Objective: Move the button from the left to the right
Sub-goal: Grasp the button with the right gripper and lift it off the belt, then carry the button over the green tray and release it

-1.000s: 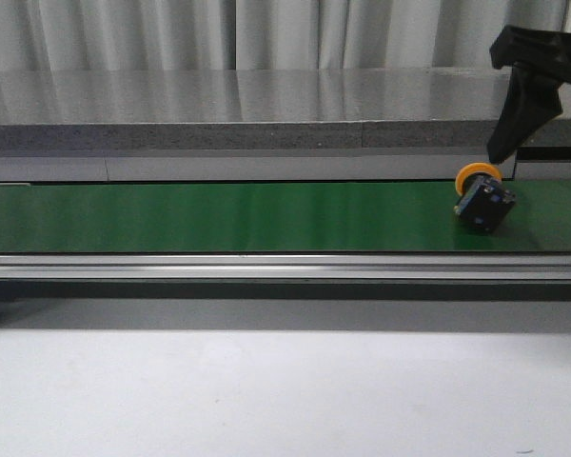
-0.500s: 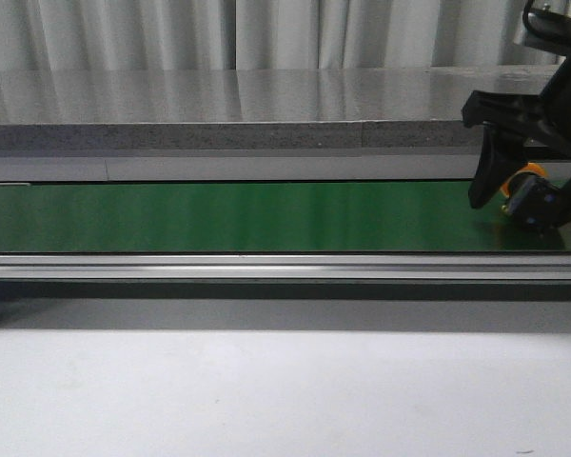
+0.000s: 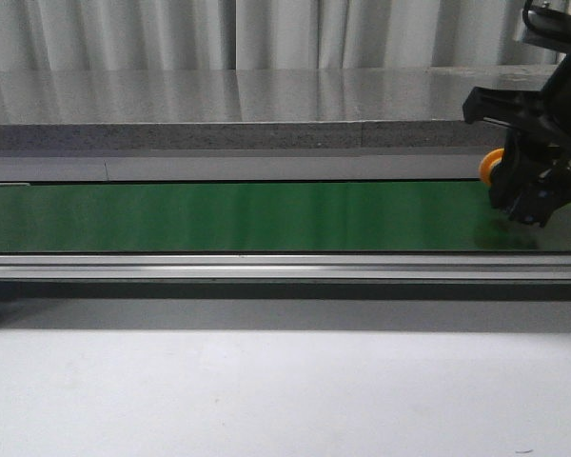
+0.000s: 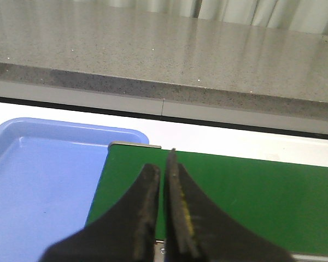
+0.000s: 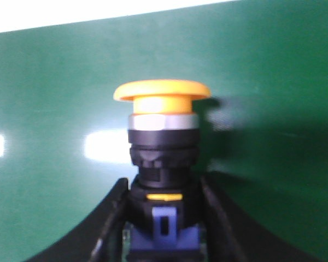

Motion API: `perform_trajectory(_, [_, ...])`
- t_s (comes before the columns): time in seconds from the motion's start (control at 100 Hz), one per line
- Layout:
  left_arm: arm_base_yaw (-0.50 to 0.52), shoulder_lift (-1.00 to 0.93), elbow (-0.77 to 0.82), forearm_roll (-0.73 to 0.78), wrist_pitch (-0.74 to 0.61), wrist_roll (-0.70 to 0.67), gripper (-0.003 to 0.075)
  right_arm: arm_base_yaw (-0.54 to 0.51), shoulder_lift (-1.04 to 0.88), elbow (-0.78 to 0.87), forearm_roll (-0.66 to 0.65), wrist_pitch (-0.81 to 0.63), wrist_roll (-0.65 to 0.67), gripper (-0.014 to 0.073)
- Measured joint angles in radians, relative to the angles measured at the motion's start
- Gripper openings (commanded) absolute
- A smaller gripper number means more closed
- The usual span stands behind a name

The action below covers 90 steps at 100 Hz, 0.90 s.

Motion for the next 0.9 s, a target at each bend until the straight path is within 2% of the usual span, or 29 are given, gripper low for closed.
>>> perform_trajectory(0.17, [0.0, 0.0, 0.0, 0.0, 0.0, 0.0, 0.0005, -0.028, -0.051, -0.028, -0.087, 0.071, 0.0, 0.0194])
perform_trajectory(0.41, [0.0, 0.0, 0.0, 0.0, 0.0, 0.0, 0.0005, -0.183, -0.063, -0.19, -0.31, 0.272, -0.017, 0.0194])
perform_trajectory(0.59, [0.0, 0.0, 0.0, 0.0, 0.0, 0.0, 0.0005, -0.293, -0.063, -0.259, -0.475, 0.314, -0.021, 0.0194])
perform_trajectory(0.9, [0.0, 0.0, 0.0, 0.0, 0.0, 0.0, 0.0005, -0.478, 0.006, -0.264, -0.521, 0.301, -0.026, 0.0194])
